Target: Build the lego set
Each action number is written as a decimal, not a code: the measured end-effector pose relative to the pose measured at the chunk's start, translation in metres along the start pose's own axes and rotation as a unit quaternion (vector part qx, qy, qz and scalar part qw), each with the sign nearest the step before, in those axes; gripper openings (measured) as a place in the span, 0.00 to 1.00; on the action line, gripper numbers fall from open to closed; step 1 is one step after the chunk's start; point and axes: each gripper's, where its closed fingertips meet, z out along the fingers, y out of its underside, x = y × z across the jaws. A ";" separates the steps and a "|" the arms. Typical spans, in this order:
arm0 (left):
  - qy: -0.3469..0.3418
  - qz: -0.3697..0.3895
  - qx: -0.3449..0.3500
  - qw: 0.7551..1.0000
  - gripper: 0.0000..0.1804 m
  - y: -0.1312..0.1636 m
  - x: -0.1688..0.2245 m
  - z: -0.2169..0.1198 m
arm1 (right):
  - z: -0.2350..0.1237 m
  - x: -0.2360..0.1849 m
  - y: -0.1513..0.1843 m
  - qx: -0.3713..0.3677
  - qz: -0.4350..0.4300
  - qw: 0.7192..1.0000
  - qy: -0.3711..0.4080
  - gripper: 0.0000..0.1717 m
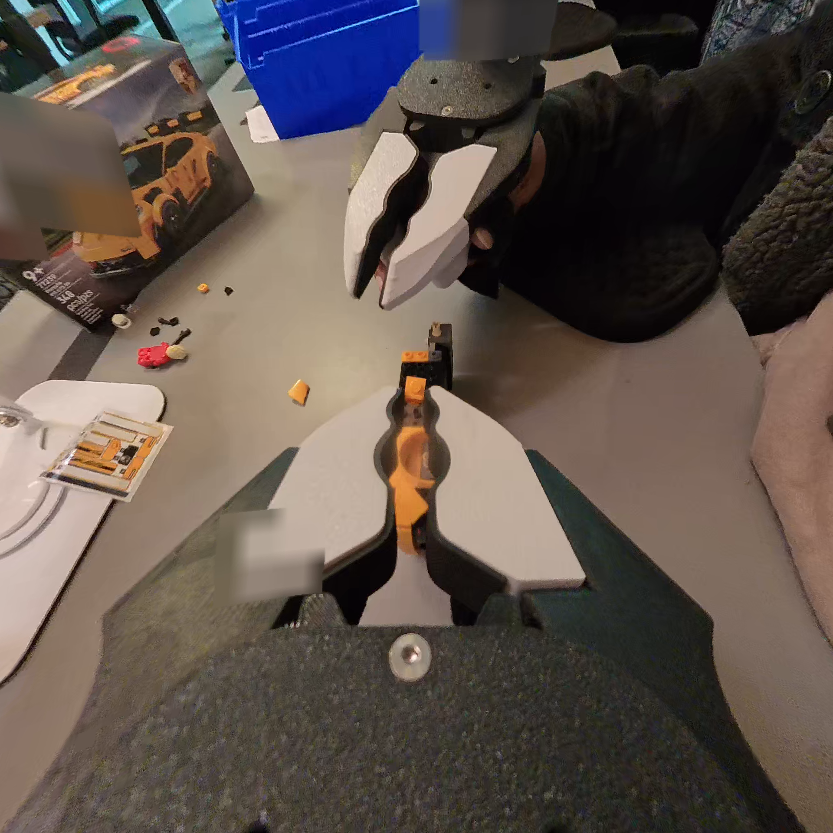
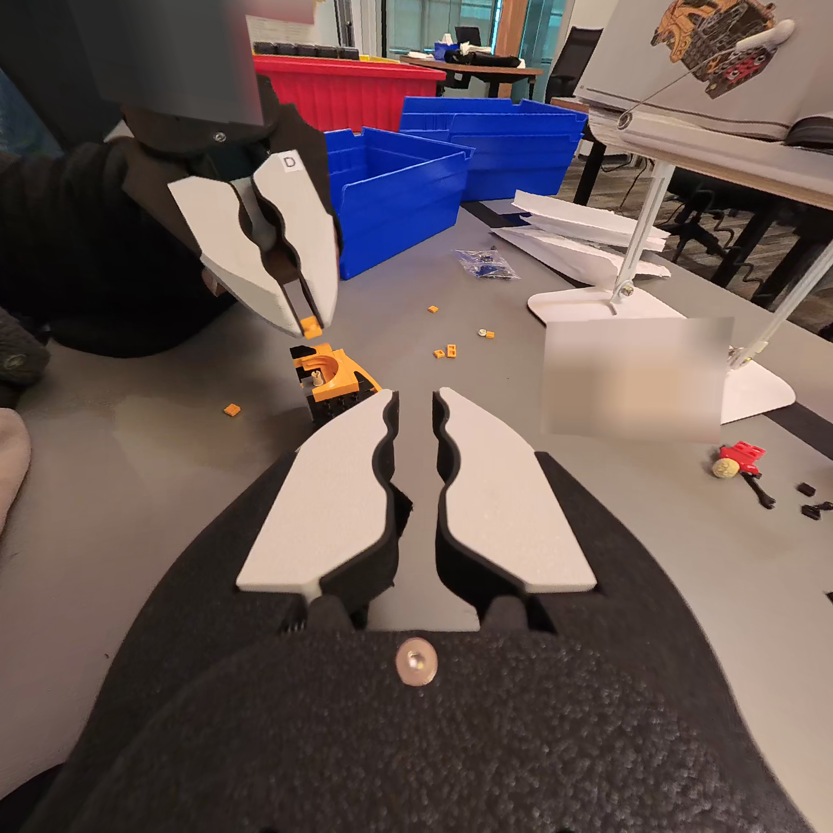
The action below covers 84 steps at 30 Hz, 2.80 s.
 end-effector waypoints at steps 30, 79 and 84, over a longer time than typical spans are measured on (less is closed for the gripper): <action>-0.078 -0.013 0.062 0.995 0.04 -0.005 -0.024 0.019 | 0.005 -0.011 -0.011 0.017 0.084 0.996 -0.037 0.06; 0.166 -0.233 0.117 0.951 0.06 -0.025 0.018 0.002 | 0.013 -0.058 -0.029 -0.216 0.048 0.914 -0.340 0.03; 0.166 -0.247 0.114 0.948 0.04 -0.023 0.017 0.003 | 0.015 -0.058 -0.026 -0.226 0.053 0.911 -0.342 0.03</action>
